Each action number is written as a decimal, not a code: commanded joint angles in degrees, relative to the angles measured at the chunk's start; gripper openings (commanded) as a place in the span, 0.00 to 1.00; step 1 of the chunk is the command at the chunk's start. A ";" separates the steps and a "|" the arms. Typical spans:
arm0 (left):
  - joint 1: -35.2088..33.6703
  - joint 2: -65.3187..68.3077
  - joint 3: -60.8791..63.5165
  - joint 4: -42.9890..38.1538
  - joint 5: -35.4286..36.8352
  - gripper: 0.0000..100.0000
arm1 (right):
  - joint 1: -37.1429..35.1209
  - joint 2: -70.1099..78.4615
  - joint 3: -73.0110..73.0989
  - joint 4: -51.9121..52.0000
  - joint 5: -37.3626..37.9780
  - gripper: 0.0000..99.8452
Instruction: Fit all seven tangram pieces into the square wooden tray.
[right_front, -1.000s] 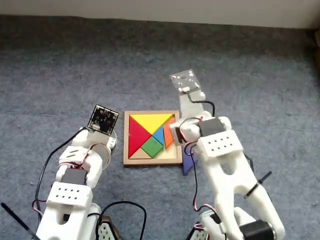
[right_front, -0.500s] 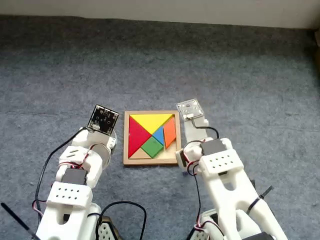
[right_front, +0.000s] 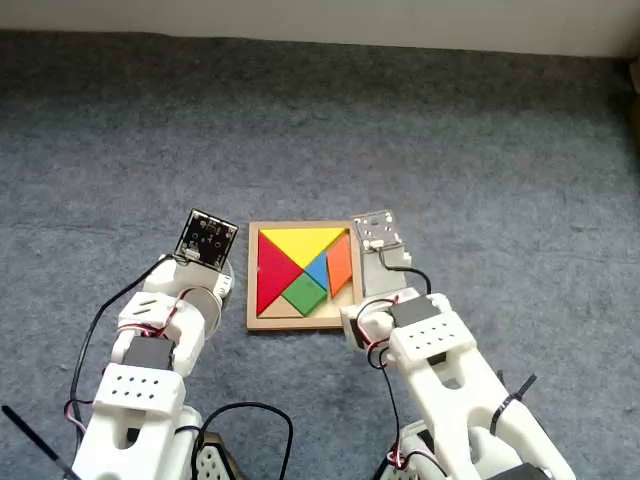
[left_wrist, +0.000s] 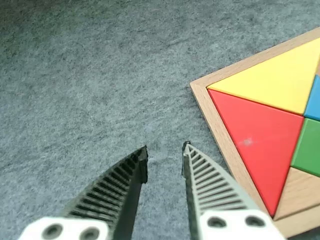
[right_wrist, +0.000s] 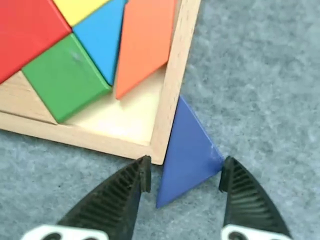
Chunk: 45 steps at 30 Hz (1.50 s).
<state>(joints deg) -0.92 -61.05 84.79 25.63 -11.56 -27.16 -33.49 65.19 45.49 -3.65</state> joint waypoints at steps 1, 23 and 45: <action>0.31 -0.92 -0.57 -1.05 0.26 0.13 | -0.66 -1.89 -0.40 -0.92 -0.70 0.22; 0.31 -0.92 -0.48 -1.05 0.26 0.13 | 1.10 11.03 -5.05 -0.92 -0.70 0.22; 0.40 -0.92 -0.48 -0.88 0.26 0.13 | 9.63 10.51 -5.05 4.18 11.87 0.15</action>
<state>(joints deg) -0.92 -61.05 84.79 25.63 -11.56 -19.87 -22.95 61.67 46.73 6.73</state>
